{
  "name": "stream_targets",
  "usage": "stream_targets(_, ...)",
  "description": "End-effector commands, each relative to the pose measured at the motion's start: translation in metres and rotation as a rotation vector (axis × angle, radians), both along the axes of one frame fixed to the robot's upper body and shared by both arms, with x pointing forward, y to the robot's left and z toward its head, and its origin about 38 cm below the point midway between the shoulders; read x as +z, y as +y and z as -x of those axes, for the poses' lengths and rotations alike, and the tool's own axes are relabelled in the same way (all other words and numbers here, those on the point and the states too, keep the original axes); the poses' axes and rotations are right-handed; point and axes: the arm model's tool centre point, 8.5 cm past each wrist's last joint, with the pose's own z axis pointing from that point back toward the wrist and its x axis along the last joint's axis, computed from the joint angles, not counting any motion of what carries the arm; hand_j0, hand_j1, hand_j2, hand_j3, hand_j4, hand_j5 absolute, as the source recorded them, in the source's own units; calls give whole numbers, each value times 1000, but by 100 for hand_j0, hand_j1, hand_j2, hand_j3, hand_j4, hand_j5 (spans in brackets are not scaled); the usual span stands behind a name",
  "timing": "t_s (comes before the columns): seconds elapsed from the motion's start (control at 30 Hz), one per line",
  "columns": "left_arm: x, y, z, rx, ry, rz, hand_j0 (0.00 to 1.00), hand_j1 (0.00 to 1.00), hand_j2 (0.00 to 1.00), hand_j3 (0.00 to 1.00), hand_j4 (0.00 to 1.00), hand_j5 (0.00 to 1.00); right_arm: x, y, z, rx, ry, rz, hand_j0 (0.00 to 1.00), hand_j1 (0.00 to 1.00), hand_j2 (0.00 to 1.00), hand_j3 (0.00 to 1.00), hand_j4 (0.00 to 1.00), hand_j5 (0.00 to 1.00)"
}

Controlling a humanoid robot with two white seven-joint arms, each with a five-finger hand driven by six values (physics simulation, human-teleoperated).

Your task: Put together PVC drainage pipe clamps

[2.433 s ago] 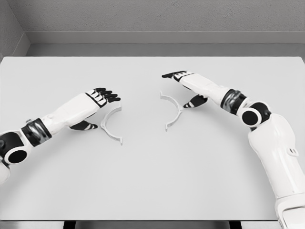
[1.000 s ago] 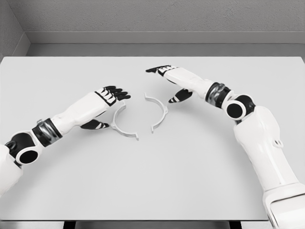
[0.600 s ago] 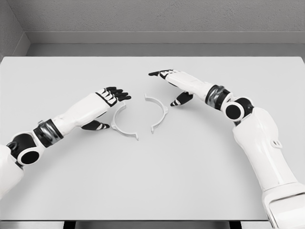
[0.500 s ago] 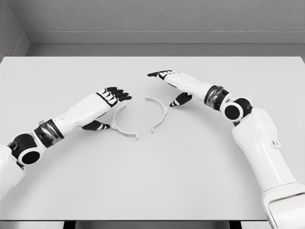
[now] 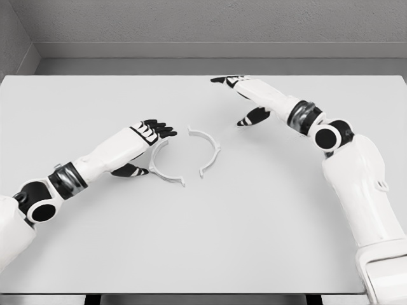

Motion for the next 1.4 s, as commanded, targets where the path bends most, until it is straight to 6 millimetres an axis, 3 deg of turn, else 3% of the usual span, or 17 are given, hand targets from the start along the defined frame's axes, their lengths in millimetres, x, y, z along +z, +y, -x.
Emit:
stream_targets(0.0, 0, -3, 0, -4, 1, 14, 100, 100, 100, 100, 100, 100, 51, -58, 3, -66, -100, -74, 100, 100, 100, 100, 100, 100)
stream_targets(0.03, 0, -7, 0, -4, 3, 22, 100, 100, 100, 100, 100, 100, 68, -76, 14, -43, -120, -90, 100, 100, 100, 100, 100, 100)
stream_targets(0.17, 0, -11, 0, -7, 1, 33, 100, 100, 100, 100, 100, 100, 93, -153, 88, -24, -225, -99, 100, 100, 100, 100, 100, 100)
stream_targets(0.2, 0, -10, 0, -6, 2, 33, 100, 100, 100, 100, 100, 100, 79, -164, 110, -26, -219, -84, 100, 100, 100, 100, 100, 100)
stream_targets(0.3, 0, -10, 0, -6, 2, 33, 100, 100, 100, 100, 100, 100, 53, -197, 133, -109, -147, -65, 100, 100, 100, 100, 100, 100)
stream_targets(0.83, -1, -29, -1, -21, 2, 79, 100, 100, 100, 100, 100, 100, 44, -186, 133, -78, -113, -57, 100, 100, 100, 100, 100, 100)
stream_targets(1.37, 1, -24, 2, -28, -1, 74, 100, 100, 100, 100, 100, 100, 41, -180, 131, -60, -101, -54, 100, 100, 100, 100, 100, 100)
